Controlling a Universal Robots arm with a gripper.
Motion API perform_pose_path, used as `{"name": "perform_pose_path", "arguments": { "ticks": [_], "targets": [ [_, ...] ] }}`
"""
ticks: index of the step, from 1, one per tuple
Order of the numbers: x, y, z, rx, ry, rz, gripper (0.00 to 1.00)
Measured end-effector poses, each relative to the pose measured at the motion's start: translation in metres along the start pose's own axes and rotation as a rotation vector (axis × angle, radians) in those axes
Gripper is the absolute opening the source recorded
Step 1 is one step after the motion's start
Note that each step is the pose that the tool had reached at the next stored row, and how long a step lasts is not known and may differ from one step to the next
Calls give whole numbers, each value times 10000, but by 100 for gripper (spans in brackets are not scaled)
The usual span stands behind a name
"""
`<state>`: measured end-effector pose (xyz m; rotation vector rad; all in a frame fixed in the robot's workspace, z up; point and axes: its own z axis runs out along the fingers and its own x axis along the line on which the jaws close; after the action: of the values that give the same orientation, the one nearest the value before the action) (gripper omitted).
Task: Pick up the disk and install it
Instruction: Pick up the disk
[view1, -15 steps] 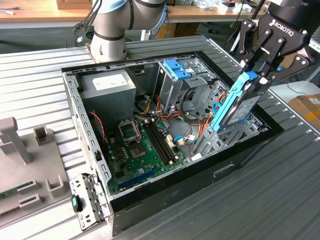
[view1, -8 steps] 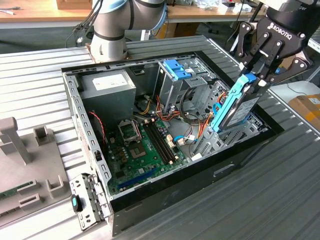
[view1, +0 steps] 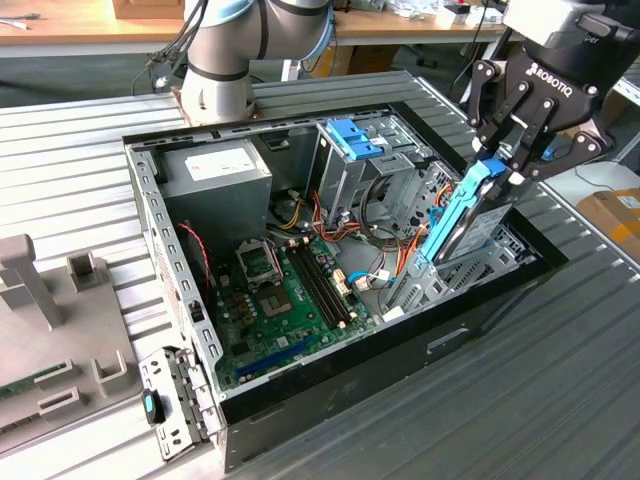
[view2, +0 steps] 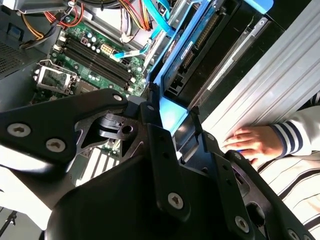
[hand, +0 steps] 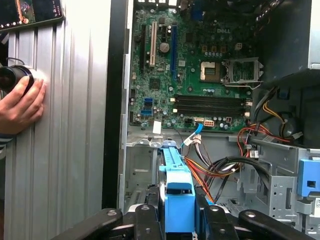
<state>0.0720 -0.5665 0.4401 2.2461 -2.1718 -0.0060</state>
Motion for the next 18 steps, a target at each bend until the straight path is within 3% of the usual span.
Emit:
{"name": "perform_pose_path", "arguments": {
  "ticks": [4, 10, 14, 16, 18],
  "targets": [
    [43, -1, 85, 1, 0, 0, 37],
    [55, -1, 116, 0, 3, 1, 37],
    [57, 2, -90, 0, 2, 1, 37],
    [59, 5, -248, 0, 3, 1, 37],
    [60, 6, -329, 1, 1, 1, 37]
  ]
}}
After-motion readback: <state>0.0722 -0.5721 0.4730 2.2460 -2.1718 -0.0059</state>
